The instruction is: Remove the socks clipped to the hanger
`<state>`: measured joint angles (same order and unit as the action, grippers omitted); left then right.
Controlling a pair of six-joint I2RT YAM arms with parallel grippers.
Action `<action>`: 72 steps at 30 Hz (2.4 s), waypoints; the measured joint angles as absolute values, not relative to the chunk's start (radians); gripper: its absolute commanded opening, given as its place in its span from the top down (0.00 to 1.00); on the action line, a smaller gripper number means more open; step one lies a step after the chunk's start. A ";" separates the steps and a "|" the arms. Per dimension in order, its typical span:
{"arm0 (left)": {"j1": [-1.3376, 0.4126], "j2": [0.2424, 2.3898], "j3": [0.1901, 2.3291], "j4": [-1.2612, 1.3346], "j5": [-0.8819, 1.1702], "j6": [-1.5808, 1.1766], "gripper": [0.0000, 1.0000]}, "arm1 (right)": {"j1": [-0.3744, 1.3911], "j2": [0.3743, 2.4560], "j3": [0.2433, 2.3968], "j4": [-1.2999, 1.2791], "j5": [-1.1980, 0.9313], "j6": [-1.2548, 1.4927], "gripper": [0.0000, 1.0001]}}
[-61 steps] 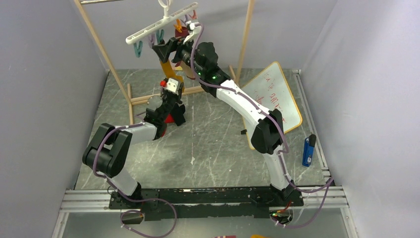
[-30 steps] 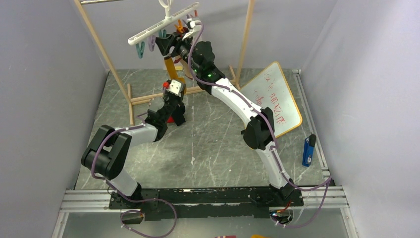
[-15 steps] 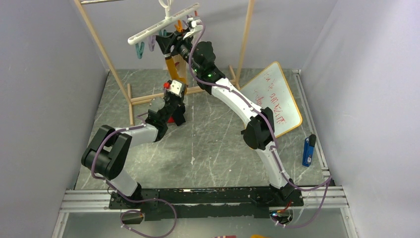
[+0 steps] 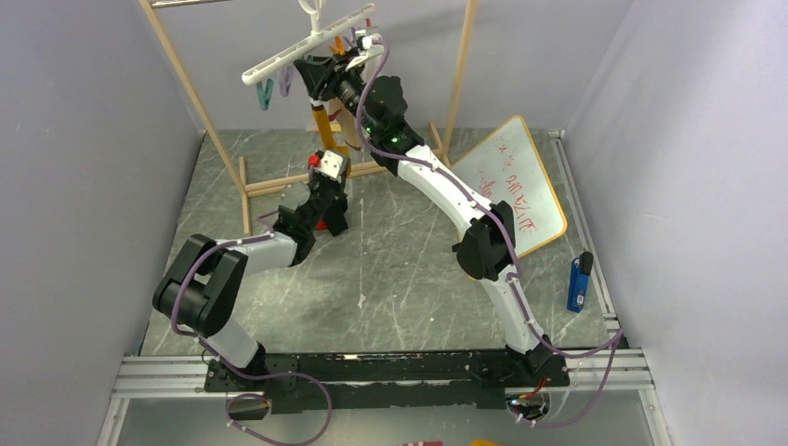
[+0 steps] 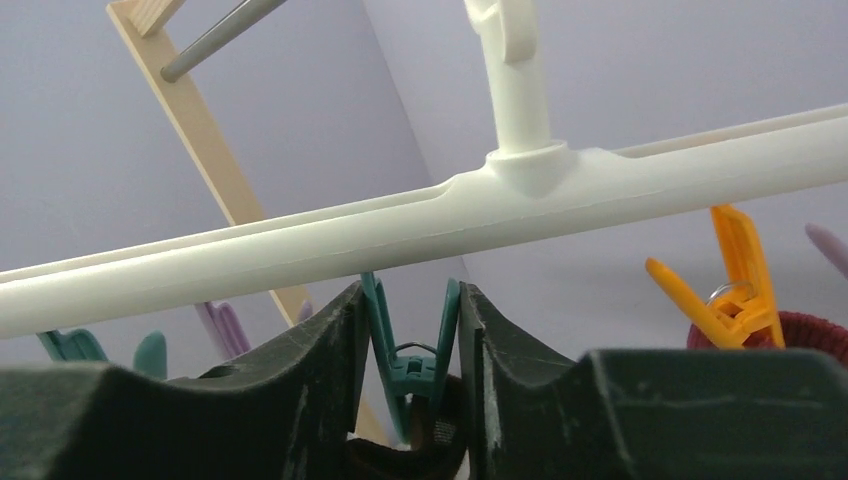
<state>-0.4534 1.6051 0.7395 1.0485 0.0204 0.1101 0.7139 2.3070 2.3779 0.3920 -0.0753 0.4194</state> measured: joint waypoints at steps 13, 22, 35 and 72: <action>-0.461 1.605 0.717 1.039 0.017 0.112 0.95 | 0.713 2.307 2.378 0.398 -0.079 0.419 0.97; -0.481 1.545 0.593 0.944 0.006 0.066 0.95 | 0.712 2.307 2.377 0.399 -0.079 0.419 0.97; -0.582 1.514 0.457 0.834 -0.057 -0.110 0.03 | 0.708 2.307 2.357 0.428 -0.083 0.420 0.70; -0.544 1.597 0.720 0.879 -0.259 0.117 0.02 | 0.542 1.398 1.085 0.664 -0.023 0.479 0.00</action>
